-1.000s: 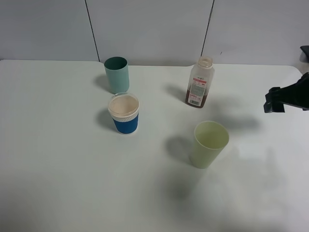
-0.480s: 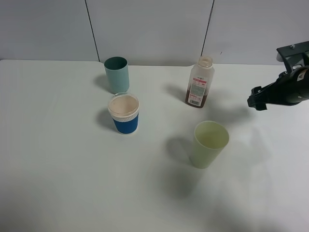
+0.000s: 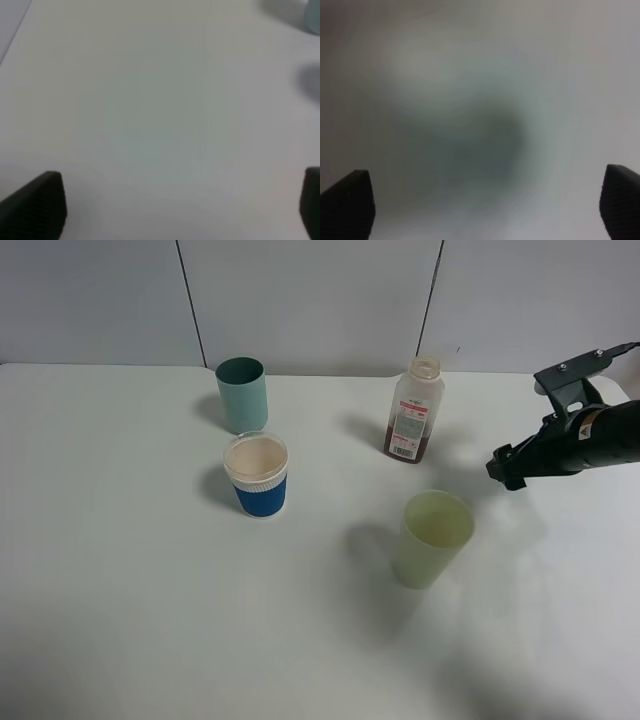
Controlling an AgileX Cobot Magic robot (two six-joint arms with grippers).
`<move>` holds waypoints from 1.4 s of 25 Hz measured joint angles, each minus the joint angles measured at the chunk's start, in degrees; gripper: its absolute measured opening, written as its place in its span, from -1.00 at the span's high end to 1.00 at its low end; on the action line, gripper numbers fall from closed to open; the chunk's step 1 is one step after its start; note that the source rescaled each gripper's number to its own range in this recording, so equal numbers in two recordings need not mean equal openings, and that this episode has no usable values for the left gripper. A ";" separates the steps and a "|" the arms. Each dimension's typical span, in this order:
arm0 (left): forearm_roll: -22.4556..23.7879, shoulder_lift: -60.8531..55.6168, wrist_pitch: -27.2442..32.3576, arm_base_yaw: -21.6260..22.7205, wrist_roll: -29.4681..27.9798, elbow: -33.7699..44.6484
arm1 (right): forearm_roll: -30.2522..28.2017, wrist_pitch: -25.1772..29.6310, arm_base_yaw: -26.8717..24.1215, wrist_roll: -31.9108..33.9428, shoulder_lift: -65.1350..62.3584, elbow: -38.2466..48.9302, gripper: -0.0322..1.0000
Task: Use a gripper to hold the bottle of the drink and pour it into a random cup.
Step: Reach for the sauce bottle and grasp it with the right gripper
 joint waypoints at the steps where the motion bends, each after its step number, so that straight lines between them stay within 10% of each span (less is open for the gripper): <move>1: 0.00 0.00 0.00 0.00 0.00 0.00 | -1.18 -1.34 0.00 1.50 0.00 0.00 -1.00; 13: 0.00 0.00 0.00 0.00 0.00 0.00 | -29.72 -24.14 0.00 22.51 0.43 0.00 -1.00; 35: 0.00 0.00 0.00 0.00 0.00 0.00 | -32.58 -33.30 -0.22 20.15 12.25 -4.01 -1.00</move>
